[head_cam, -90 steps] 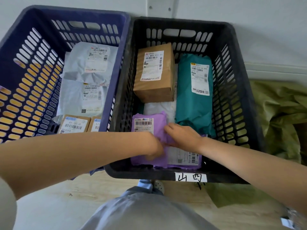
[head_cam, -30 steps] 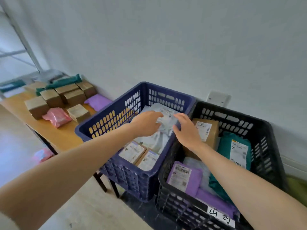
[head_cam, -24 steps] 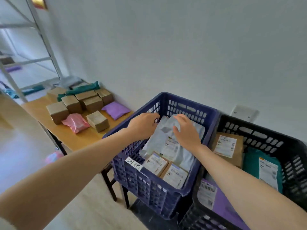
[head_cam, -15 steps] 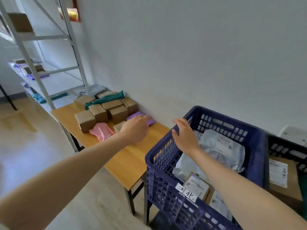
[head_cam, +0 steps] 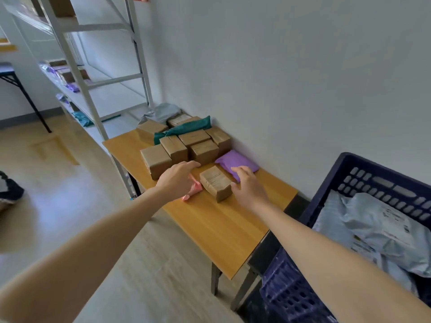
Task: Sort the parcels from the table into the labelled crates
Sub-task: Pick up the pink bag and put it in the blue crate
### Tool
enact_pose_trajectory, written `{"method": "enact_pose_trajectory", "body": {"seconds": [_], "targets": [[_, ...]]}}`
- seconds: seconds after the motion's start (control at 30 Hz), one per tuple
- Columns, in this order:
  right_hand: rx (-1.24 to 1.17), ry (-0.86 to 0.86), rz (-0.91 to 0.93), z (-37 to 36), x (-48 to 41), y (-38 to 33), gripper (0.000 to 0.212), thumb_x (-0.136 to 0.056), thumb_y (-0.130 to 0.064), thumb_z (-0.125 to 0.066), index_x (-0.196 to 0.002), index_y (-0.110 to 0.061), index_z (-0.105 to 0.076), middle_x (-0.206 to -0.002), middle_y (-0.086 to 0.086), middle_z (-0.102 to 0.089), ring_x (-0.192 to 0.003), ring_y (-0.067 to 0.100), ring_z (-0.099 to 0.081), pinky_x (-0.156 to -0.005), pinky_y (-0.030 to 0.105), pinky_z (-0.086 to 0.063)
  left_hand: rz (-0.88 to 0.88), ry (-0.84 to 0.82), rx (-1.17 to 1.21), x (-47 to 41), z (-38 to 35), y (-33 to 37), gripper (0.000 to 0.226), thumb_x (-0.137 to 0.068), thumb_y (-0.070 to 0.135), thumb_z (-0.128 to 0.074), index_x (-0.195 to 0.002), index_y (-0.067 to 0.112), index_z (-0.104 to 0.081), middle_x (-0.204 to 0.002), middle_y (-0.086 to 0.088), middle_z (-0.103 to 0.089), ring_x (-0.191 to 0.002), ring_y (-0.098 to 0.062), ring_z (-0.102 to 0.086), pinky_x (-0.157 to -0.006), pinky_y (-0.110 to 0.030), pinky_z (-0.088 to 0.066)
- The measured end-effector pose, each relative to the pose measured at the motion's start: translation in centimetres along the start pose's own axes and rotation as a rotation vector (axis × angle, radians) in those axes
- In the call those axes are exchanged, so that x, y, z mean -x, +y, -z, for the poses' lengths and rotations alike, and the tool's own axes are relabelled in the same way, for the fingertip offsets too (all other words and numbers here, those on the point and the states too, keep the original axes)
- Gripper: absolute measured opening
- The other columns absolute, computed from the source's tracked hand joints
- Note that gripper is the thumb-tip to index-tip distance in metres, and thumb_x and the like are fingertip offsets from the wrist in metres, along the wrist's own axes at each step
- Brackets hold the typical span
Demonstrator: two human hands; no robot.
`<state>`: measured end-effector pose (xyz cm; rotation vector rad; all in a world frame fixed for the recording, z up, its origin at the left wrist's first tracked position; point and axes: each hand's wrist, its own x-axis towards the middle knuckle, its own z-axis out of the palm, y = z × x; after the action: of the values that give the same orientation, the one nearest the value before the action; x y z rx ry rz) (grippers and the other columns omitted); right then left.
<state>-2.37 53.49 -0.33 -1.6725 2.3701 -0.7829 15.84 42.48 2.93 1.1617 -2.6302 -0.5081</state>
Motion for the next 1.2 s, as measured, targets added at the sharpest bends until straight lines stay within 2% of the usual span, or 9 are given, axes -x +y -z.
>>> {"method": "enact_pose_trajectory", "body": {"seconds": [0.1, 0.23, 0.5, 0.63, 0.8, 0.87, 0.93, 1.03, 1.2], "targets": [[-0.009, -0.059, 0.007, -3.4, -2.0, -0.7, 0.046, -0.095, -0.012, -0.050, -0.141, -0.009, -0.043, -0.144, 0.007, -0.040, -0.127, 0.024, -0.045, -0.101, 0.036, -0.040, 0.018, -0.019, 0.005, -1.0, -0.8, -3.9, 0.063, -0.086, -0.005, -0.048, -0.142, 0.024, -0.044, -0.139, -0.002, -0.051, -0.125, -0.022, -0.050, -0.092, -0.035, -0.050], [-0.043, -0.097, -0.034, -7.9, -4.7, -0.5, 0.046, -0.095, -0.013, -0.052, -0.140, -0.010, -0.044, -0.144, 0.007, -0.041, -0.129, 0.024, -0.043, -0.103, 0.033, -0.038, 0.038, -0.100, -0.036, -3.1, -2.3, -8.9, 0.065, -0.085, -0.007, -0.047, -0.142, 0.023, -0.042, -0.137, -0.005, -0.052, -0.121, -0.024, -0.052, -0.093, -0.040, -0.049], [-0.202, -0.118, -0.205, -15.8, -11.5, -0.2, 0.042, -0.094, -0.019, -0.056, -0.135, -0.012, -0.049, -0.133, 0.008, -0.051, -0.115, 0.024, -0.055, -0.089, 0.027, -0.042, 0.069, -0.194, -0.074, -9.6, -4.6, -16.7, 0.066, -0.088, -0.005, -0.051, -0.146, 0.025, -0.038, -0.146, -0.002, -0.044, -0.126, -0.024, -0.049, -0.088, -0.026, -0.042], [-0.237, -0.174, -0.254, -19.0, -13.9, -0.3, 0.043, -0.094, -0.023, -0.056, -0.136, -0.014, -0.048, -0.136, 0.005, -0.050, -0.121, 0.022, -0.053, -0.098, 0.033, -0.045, 0.077, -0.258, -0.068, -12.5, -5.8, -19.8, 0.065, -0.089, -0.003, -0.051, -0.146, 0.025, -0.037, -0.150, 0.001, -0.038, -0.128, -0.023, -0.046, -0.094, -0.033, -0.046], [-0.220, -0.240, -0.330, -22.2, -15.6, 0.3, 0.044, -0.094, -0.025, -0.058, -0.135, -0.016, -0.049, -0.134, 0.002, -0.051, -0.122, 0.022, -0.049, -0.099, 0.032, -0.041, 0.060, -0.315, -0.057, -14.9, -7.8, -22.4, 0.065, -0.089, -0.003, -0.051, -0.146, 0.026, -0.037, -0.153, 0.005, -0.033, -0.129, -0.022, -0.046, -0.085, -0.031, -0.049], [-0.225, -0.280, -0.355, -23.3, -15.7, 0.5, 0.048, -0.092, -0.024, -0.061, -0.138, -0.015, -0.047, -0.136, 0.003, -0.049, -0.129, 0.022, -0.043, -0.107, 0.037, -0.038, 0.046, -0.351, -0.055, -15.5, -8.8, -23.3, 0.068, -0.088, -0.006, -0.050, -0.146, 0.028, -0.036, -0.155, 0.006, -0.029, -0.135, -0.020, -0.040, -0.092, -0.036, -0.049], [-0.250, -0.306, -0.391, -24.5, -16.0, 0.6, 0.053, -0.091, -0.020, -0.064, -0.140, -0.013, -0.045, -0.141, 0.003, -0.043, -0.133, 0.021, -0.038, -0.110, 0.033, -0.034, 0.014, -0.400, -0.069, -16.2, -9.8, -24.2, 0.071, -0.088, -0.008, -0.048, -0.147, 0.028, -0.033, -0.158, 0.006, -0.022, -0.141, -0.020, -0.029, -0.096, -0.040, -0.048], [-0.294, -0.288, -0.474, -25.9, -16.2, 0.6, 0.053, -0.088, -0.018, -0.067, -0.138, -0.012, -0.047, -0.138, 0.003, -0.041, -0.128, 0.020, -0.043, -0.099, 0.020, -0.031, -0.059, -0.437, -0.125, -17.6, -11.2, -25.5, 0.074, -0.089, -0.006, -0.046, -0.150, 0.032, -0.027, -0.161, 0.007, -0.011, -0.146, -0.016, -0.015, -0.096, -0.036, -0.048], [-0.333, -0.200, -0.640, -27.5, -16.2, -0.1, 0.055, -0.089, -0.027, -0.067, -0.139, -0.020, -0.046, -0.137, 0.002, -0.042, -0.125, 0.018, -0.043, -0.093, 0.016, -0.028, -0.256, -0.500, -0.199, -21.3, -13.0, -27.3, 0.075, -0.092, 0.000, -0.050, -0.151, 0.034, -0.019, -0.162, 0.003, -0.004, -0.149, -0.019, -0.004, -0.117, -0.037, -0.024]]}}
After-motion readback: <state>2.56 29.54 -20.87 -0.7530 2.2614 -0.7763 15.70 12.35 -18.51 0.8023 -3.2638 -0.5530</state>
